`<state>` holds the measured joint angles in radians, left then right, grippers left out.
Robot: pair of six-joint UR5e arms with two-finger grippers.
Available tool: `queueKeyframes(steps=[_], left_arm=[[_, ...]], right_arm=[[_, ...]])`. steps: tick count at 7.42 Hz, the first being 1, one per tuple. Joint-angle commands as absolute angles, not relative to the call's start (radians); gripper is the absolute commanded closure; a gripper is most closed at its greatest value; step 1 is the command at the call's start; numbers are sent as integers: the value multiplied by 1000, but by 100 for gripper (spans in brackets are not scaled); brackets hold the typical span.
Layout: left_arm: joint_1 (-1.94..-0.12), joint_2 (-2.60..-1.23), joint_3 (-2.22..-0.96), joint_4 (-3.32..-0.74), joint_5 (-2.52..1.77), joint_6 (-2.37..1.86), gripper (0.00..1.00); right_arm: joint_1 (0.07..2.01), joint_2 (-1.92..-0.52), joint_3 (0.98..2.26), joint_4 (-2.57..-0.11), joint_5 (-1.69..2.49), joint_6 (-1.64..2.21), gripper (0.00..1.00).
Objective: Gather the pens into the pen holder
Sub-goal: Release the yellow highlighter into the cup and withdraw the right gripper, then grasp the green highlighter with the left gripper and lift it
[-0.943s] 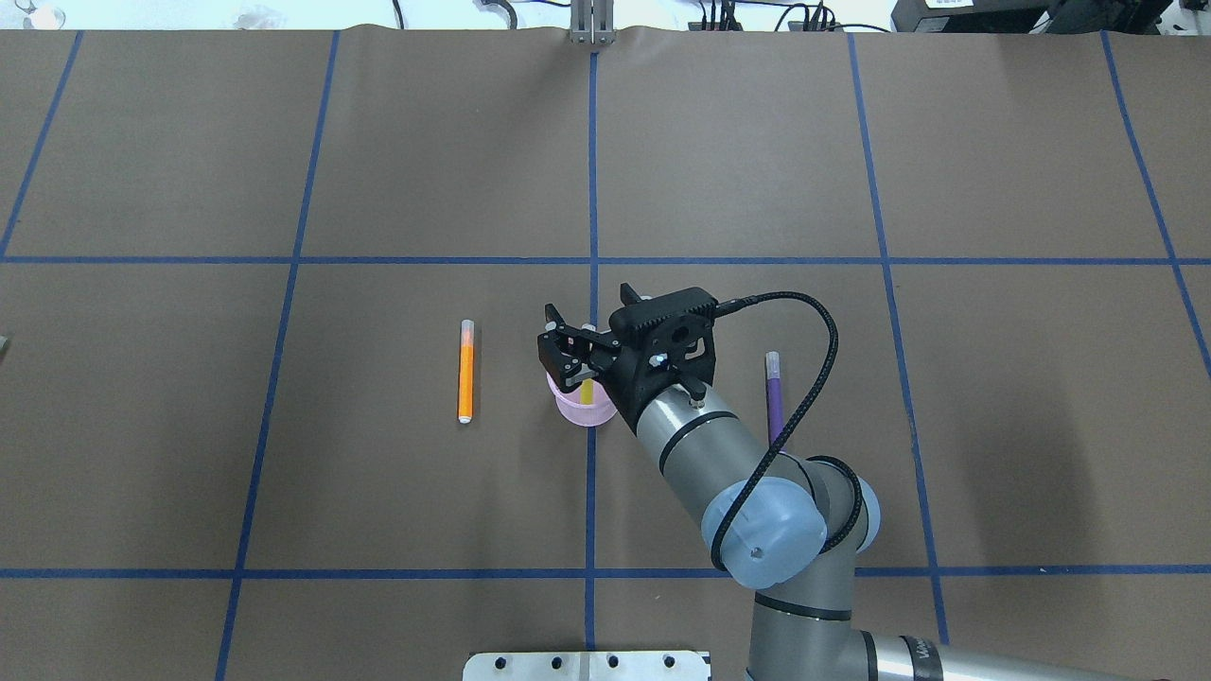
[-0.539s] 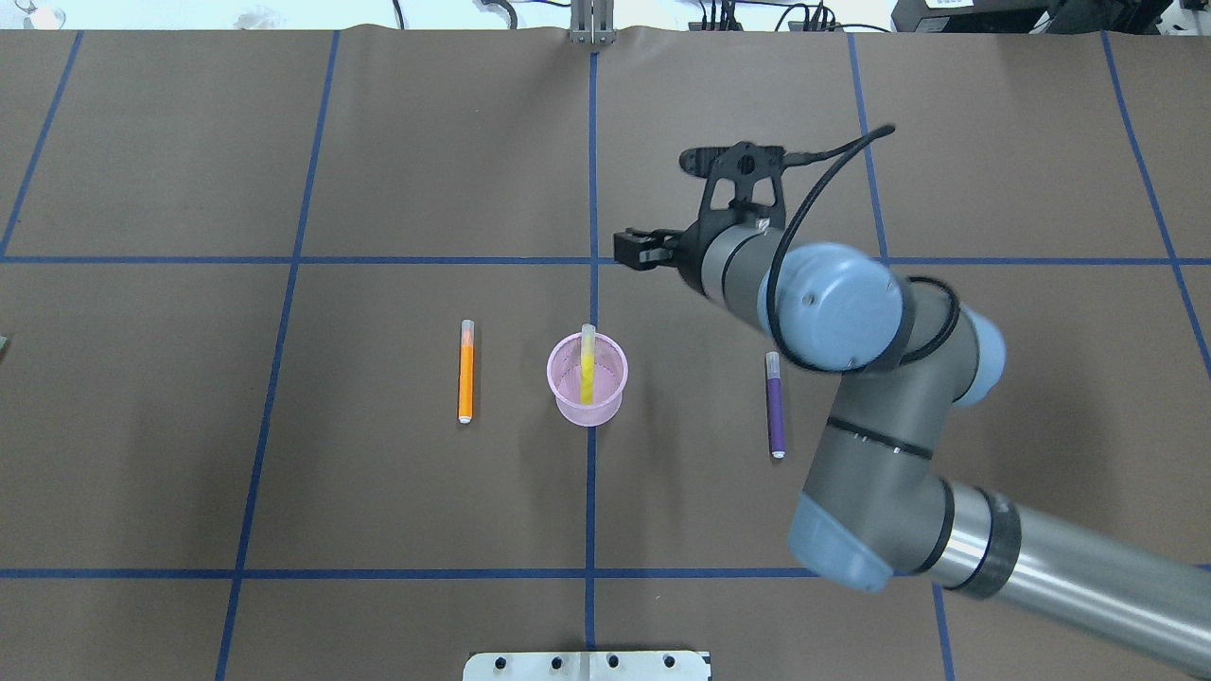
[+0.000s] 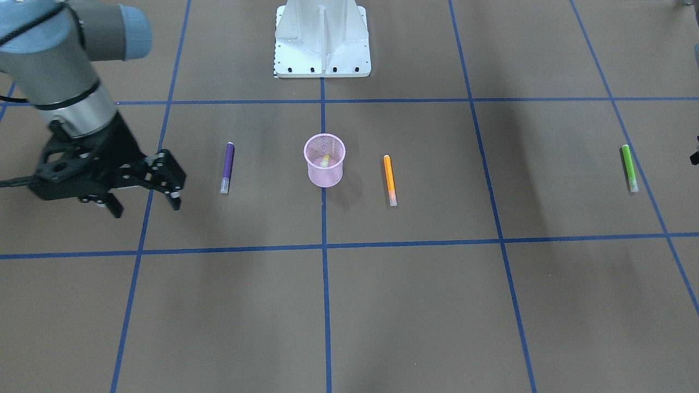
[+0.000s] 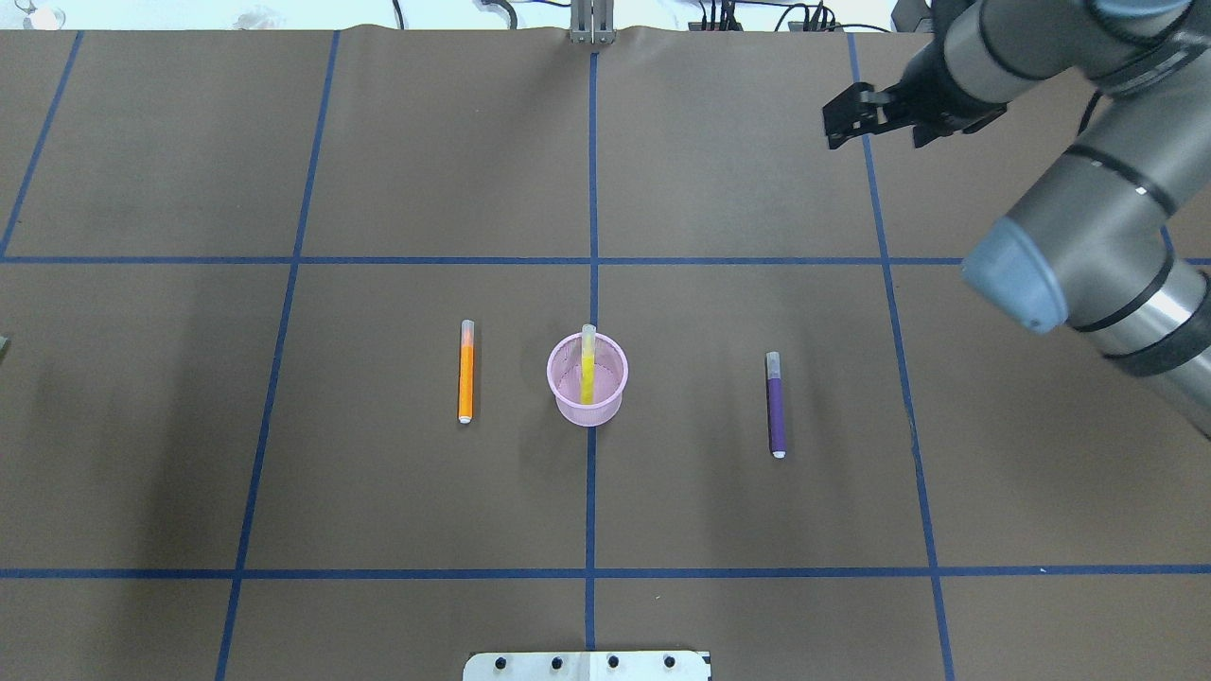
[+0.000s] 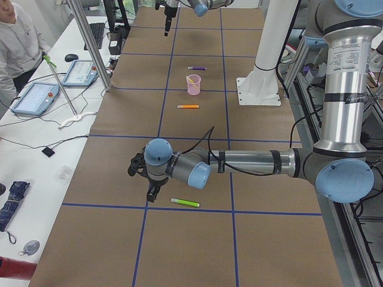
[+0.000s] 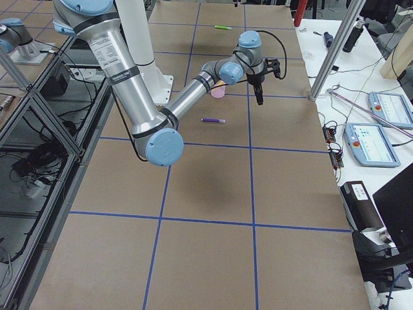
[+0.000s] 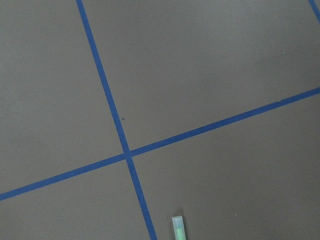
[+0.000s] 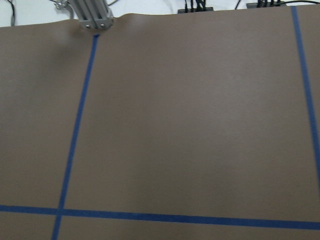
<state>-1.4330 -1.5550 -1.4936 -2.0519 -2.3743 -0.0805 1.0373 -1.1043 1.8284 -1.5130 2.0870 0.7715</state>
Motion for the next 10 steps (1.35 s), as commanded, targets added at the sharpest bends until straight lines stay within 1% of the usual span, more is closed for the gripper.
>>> queueKeyframes(steps=[1,3,4,7,9,10], left_arm=[[-1335,-1540,-1366,-2294,-2313,-243,0],[-1264,-1493,-1350,-2405,-2249,-339,1],[-1232,-1480,-1348,-2443,-2229,-382,3],[-1204,-1467,-1310,-2517,-2226,-394,22],[-1174,-1468,-1310,-2523,-2200,-387,26],[-1149,-1468,-1310,-2523,-2191,-385,35]], right_arm=[[1231,-1184,1825,-1569,2270,492,0],[1267,-1224,1825,-1571,2292,425,0],[1267,-1227,1825,-1568,2292,425,0],[1267,-1226,1827,-1566,2290,425,0],[1267,-1227,1827,-1566,2287,425,0],[1267,-1226,1825,-1566,2287,425,0]])
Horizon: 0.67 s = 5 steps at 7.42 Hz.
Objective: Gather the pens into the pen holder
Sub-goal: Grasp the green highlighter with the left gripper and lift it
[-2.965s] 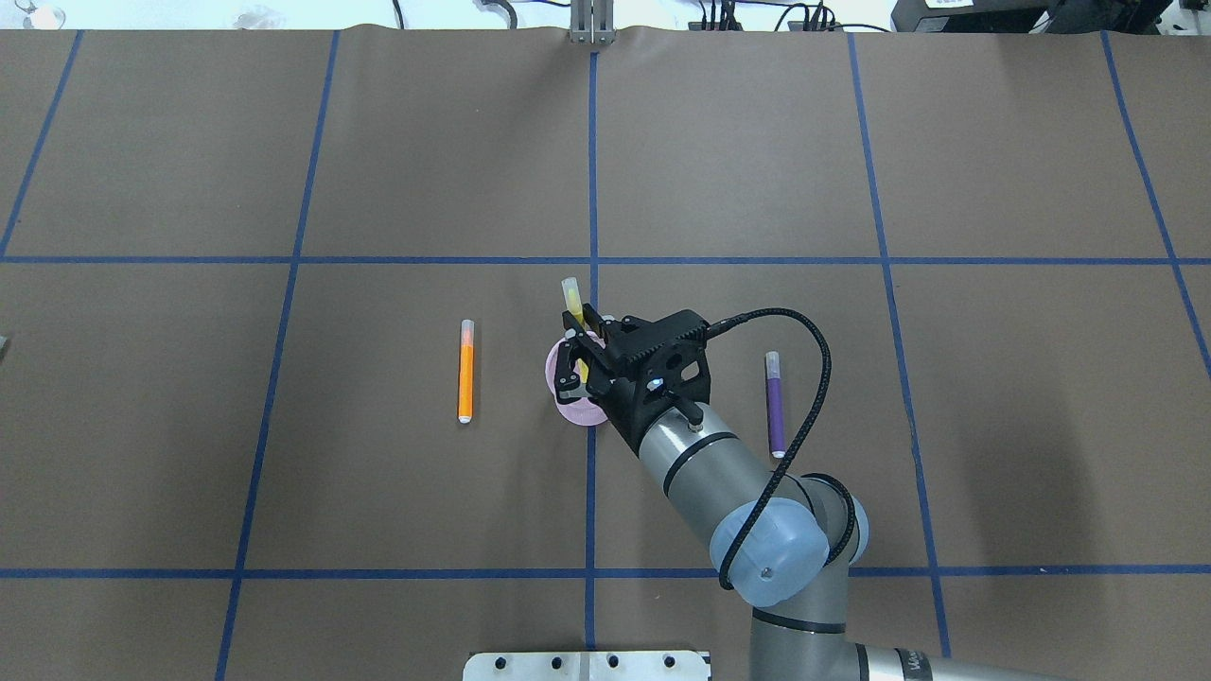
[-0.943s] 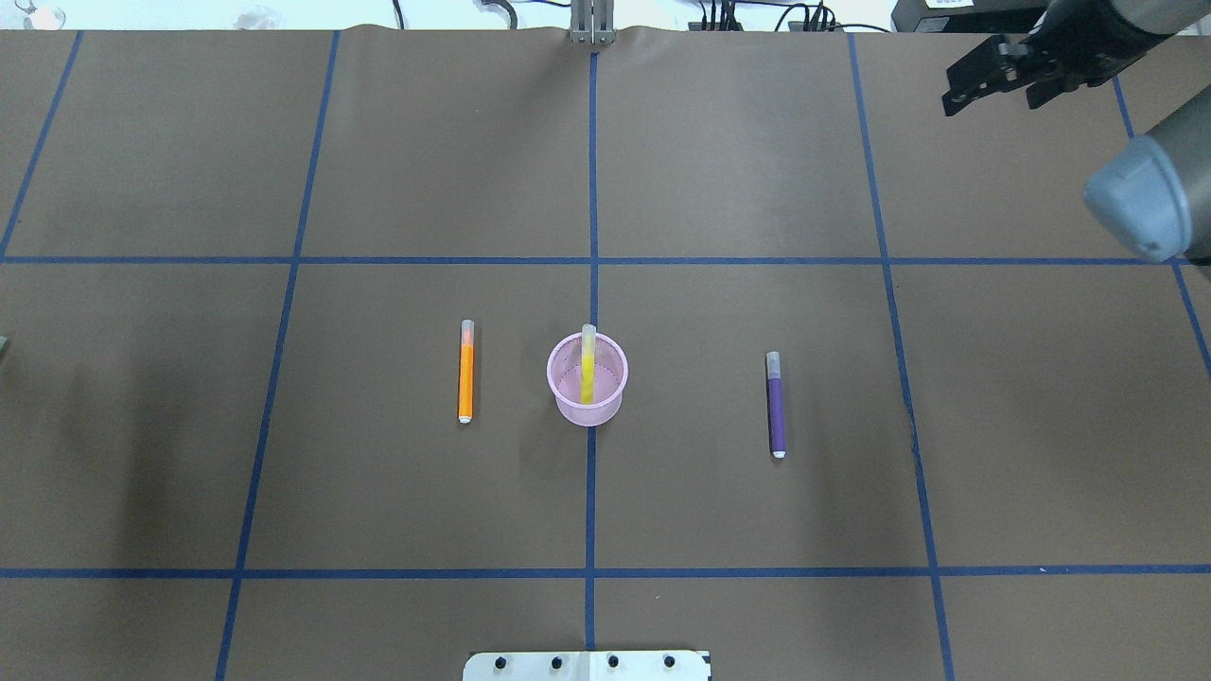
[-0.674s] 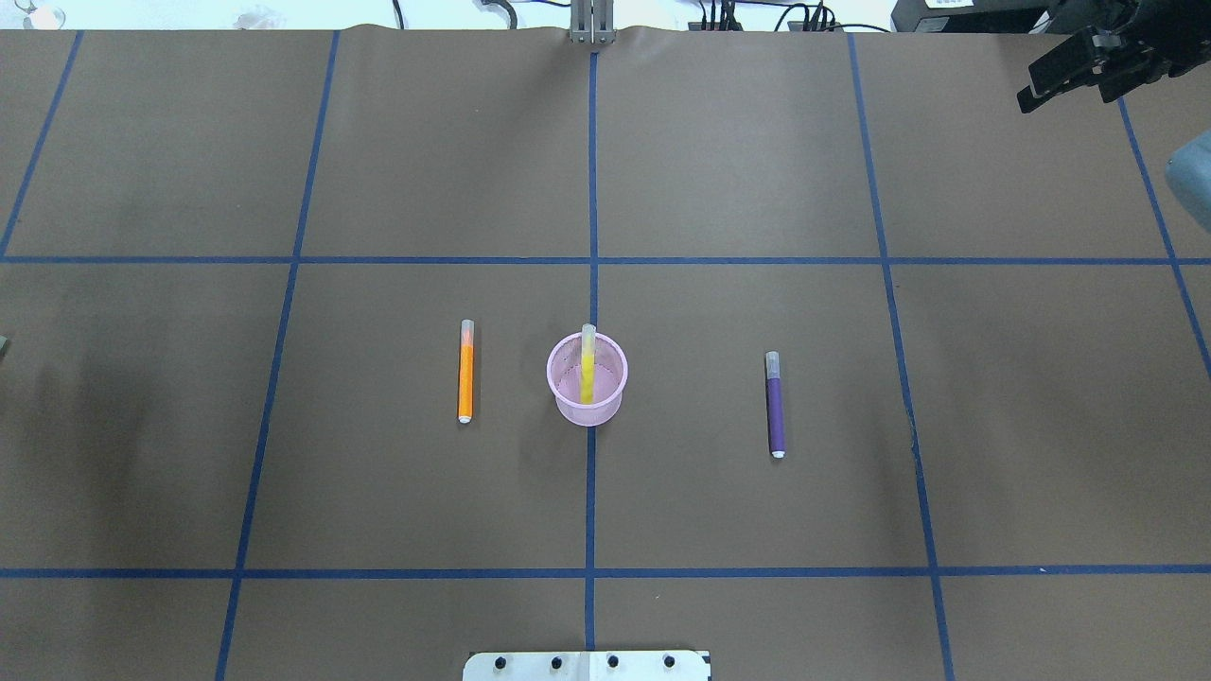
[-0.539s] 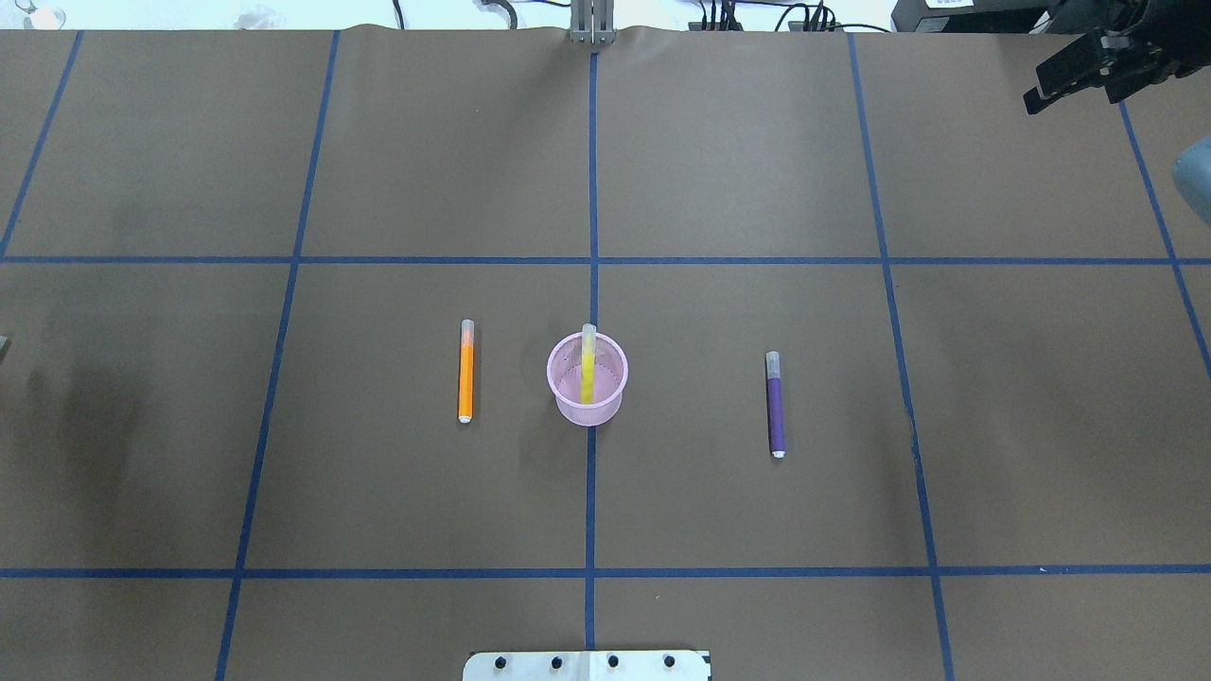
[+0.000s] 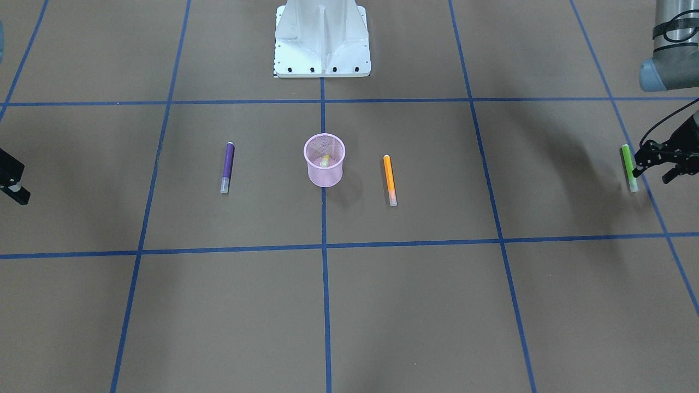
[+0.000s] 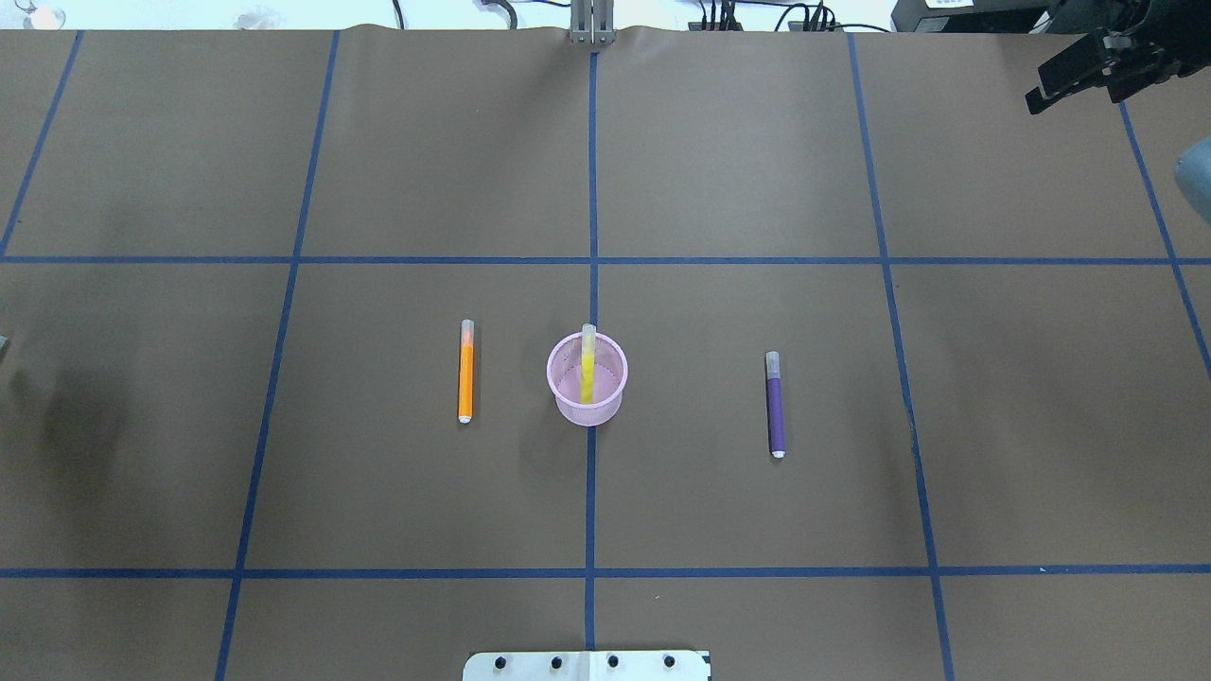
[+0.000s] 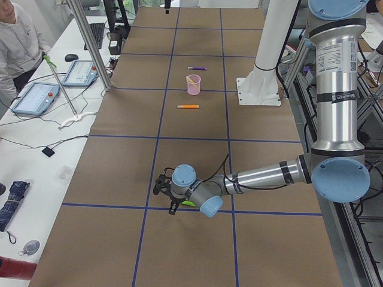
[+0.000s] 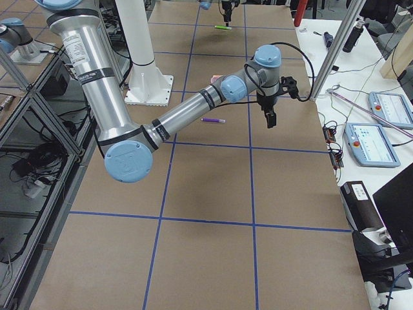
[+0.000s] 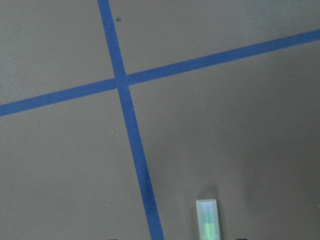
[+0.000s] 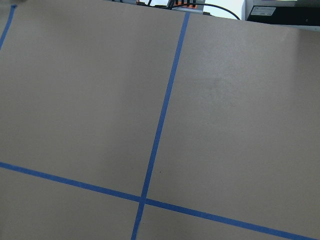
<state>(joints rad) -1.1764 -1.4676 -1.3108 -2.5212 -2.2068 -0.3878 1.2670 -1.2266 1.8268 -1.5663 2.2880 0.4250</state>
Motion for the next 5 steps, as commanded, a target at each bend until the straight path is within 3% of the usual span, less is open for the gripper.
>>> queueKeyframes(steps=[1,5], left_arm=[[-1147,-1470,-1312,-2525,-2191,-382,39],[-1123,-1480,-1312,-2523,-2191,-382,45]], right_arm=[[1267,-1226,1825,-1566,2286,425,0],[1267,-1226,1825,-1566,2286,425,0]])
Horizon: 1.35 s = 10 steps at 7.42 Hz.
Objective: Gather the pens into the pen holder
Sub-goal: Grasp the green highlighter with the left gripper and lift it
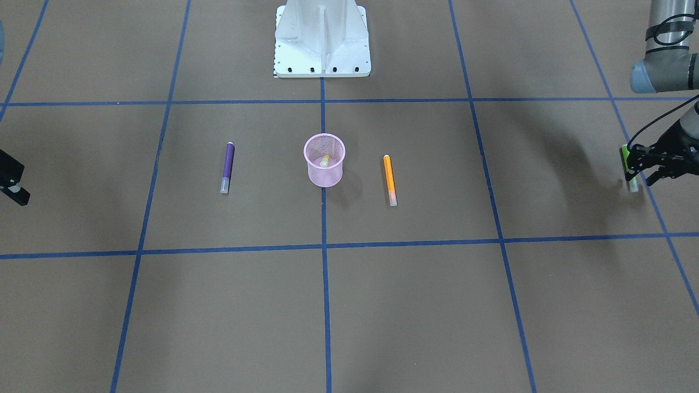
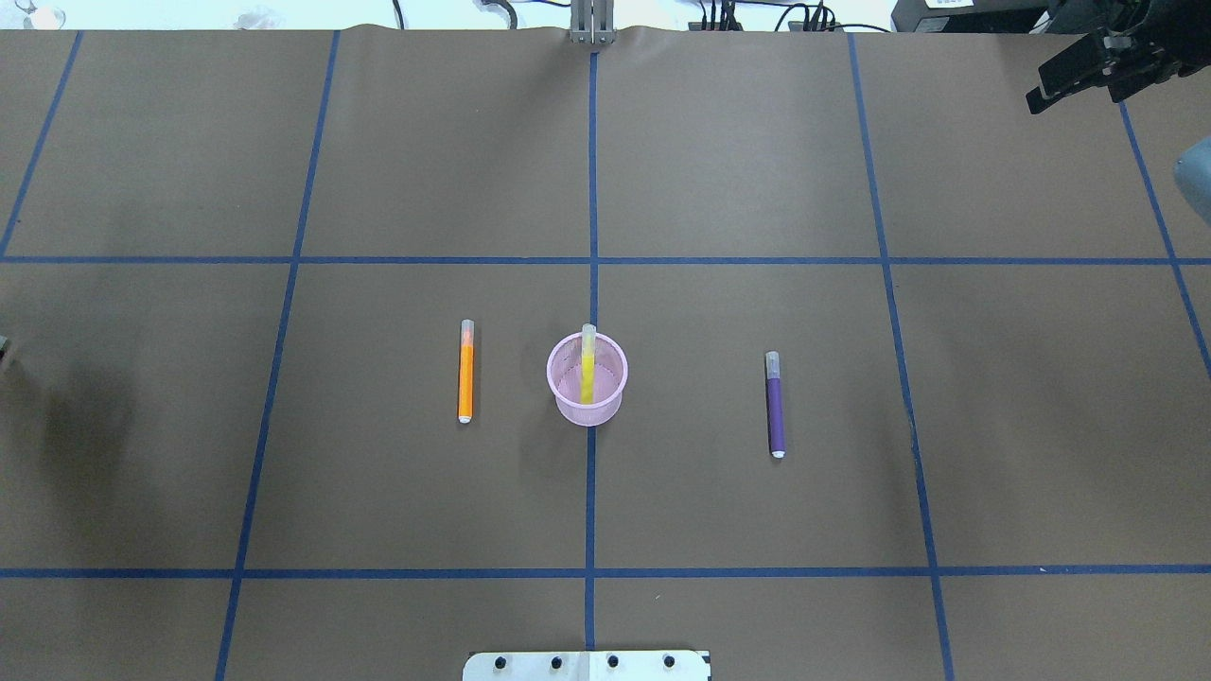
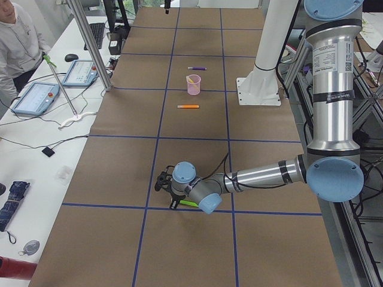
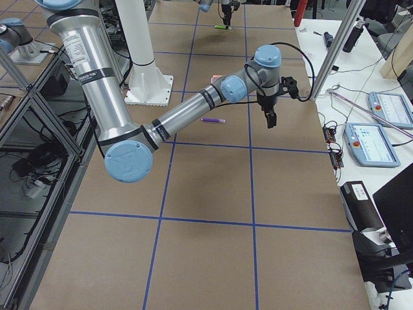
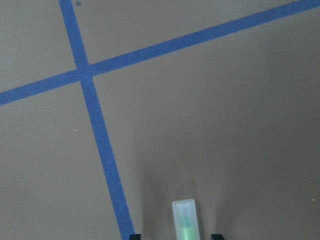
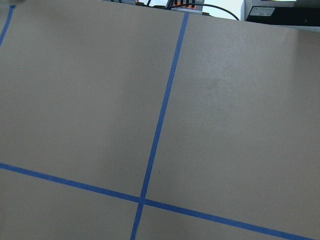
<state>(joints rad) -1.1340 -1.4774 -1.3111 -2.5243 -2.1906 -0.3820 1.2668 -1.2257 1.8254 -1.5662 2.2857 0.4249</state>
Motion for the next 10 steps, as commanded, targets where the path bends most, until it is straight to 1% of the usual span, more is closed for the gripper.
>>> queueKeyframes(steps=[1,4,7,10], left_arm=[[-1120,-1480,-1312,-2523,-2191,-382,46],[-1118,-1479,-1312,-2523,-2189,-382,54],[-1118,-1471,-1308,-2523,-2175,-359,54],[-1118,-1474,-1310,-2523,-2175,-359,57]], right_arm=[[1266,-1226,1825,-1566,2287,425,0],[1267,-1227,1825,-1566,2286,425,0],[1267,-1227,1825,-1565,2286,425,0],[1267,-1227,1825,-1565,2284,425,0]])
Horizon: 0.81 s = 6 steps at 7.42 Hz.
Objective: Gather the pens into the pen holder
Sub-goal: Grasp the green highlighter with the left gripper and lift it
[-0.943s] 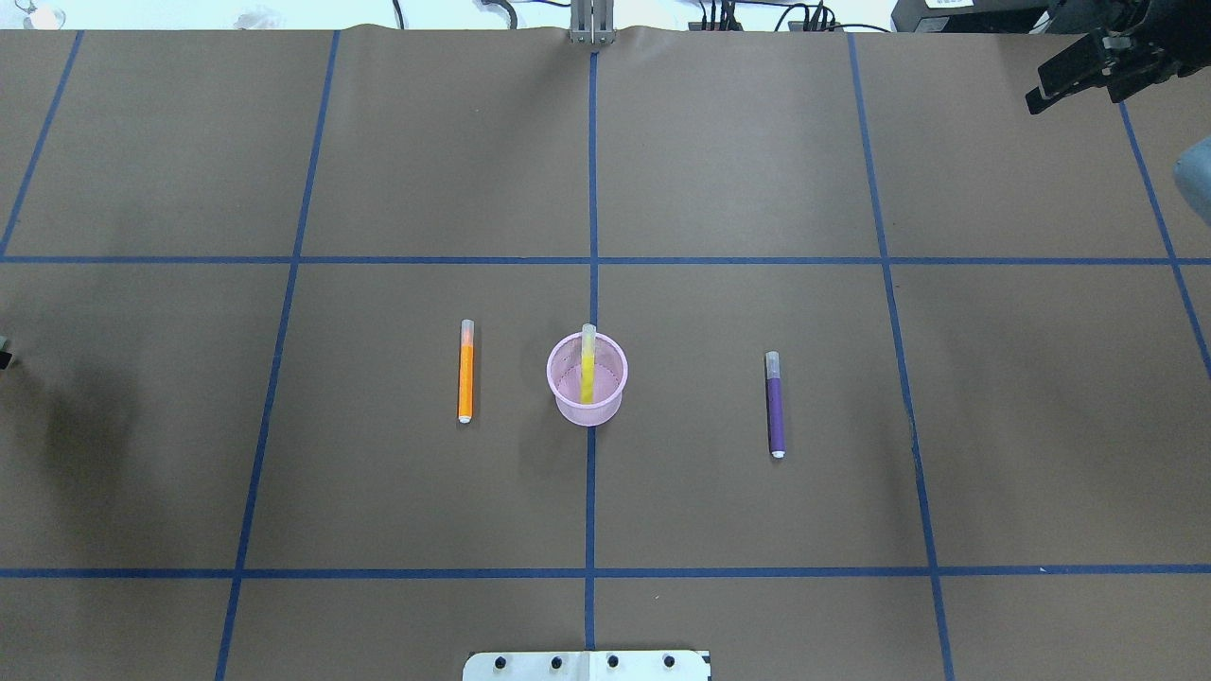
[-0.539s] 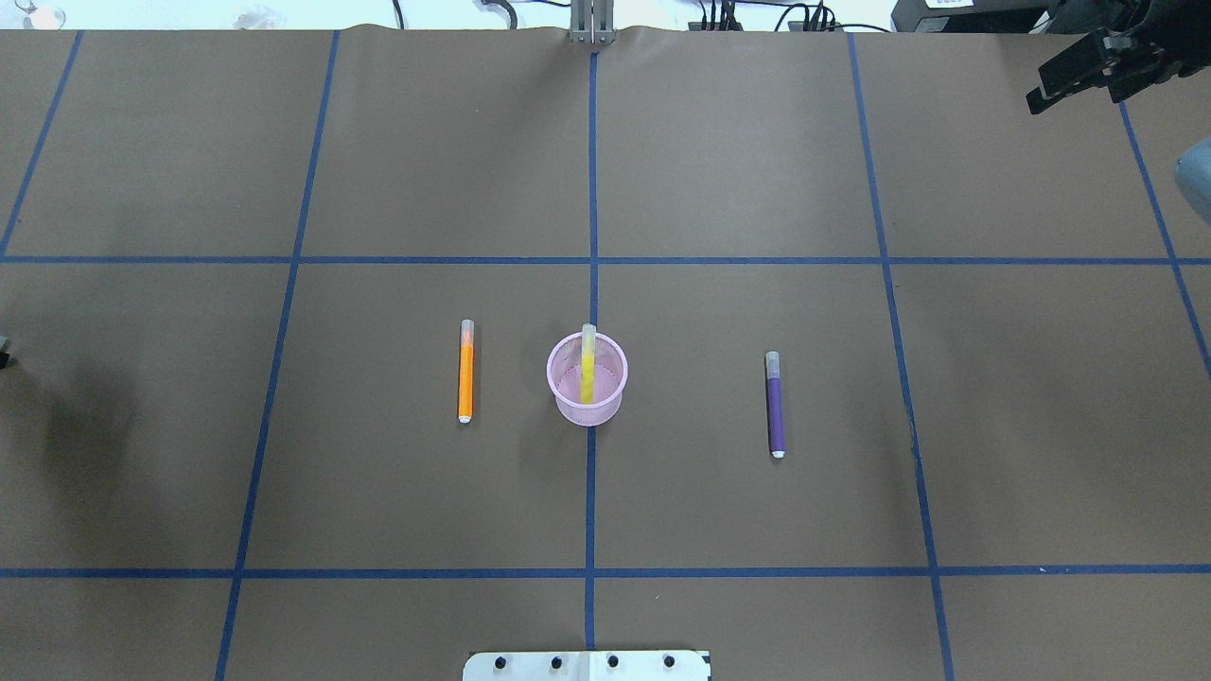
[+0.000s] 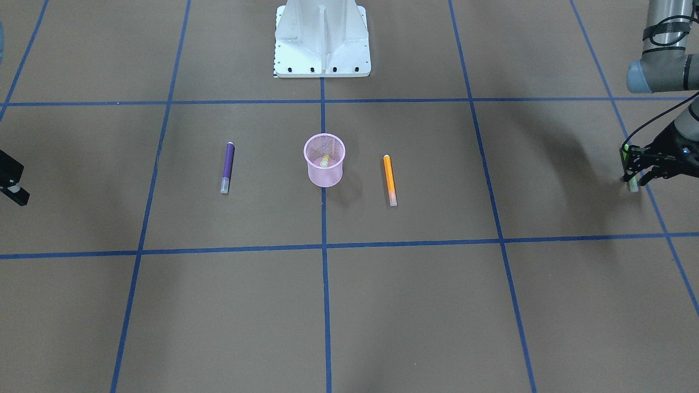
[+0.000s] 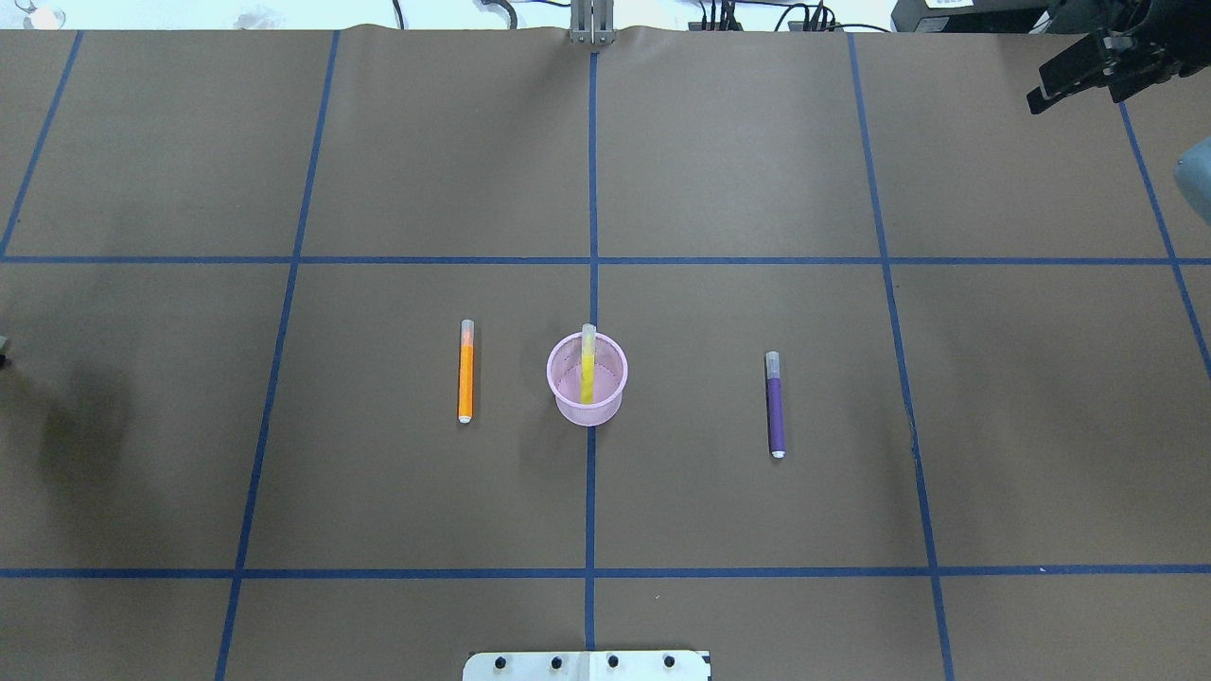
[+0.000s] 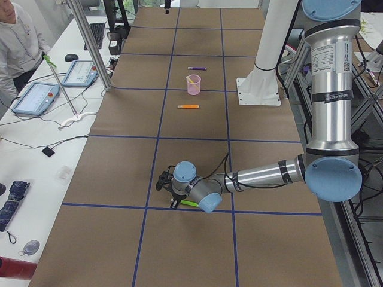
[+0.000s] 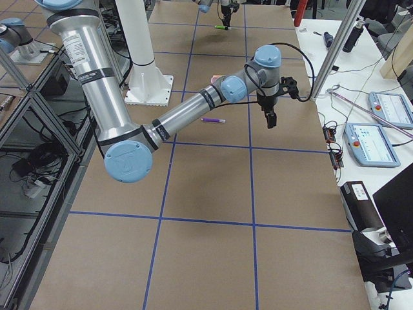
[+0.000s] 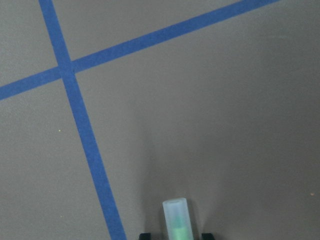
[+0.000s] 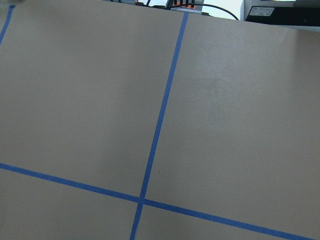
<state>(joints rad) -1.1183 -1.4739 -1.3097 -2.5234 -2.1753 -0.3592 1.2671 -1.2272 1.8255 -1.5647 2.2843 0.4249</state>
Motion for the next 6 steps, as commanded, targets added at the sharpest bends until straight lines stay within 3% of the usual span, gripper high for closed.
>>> queueKeyframes(steps=[1,3,4,6], left_arm=[[-1117,-1476,-1310,-2523,-2177,-359,58],[-1117,-1476,-1310,-2523,-2175,-359,80],[-1117,-1477,-1313,-2523,-2175,-359,100],[-1117,-1480,-1327,-2525,-2186,-359,100]], right_arm=[[1267,-1227,1825,-1565,2284,425,0],[1267,-1229,1824,-1565,2284,425,0],[1267,-1229,1825,-1565,2286,425,0],[1267,-1229,1825,-1565,2287,425,0]])
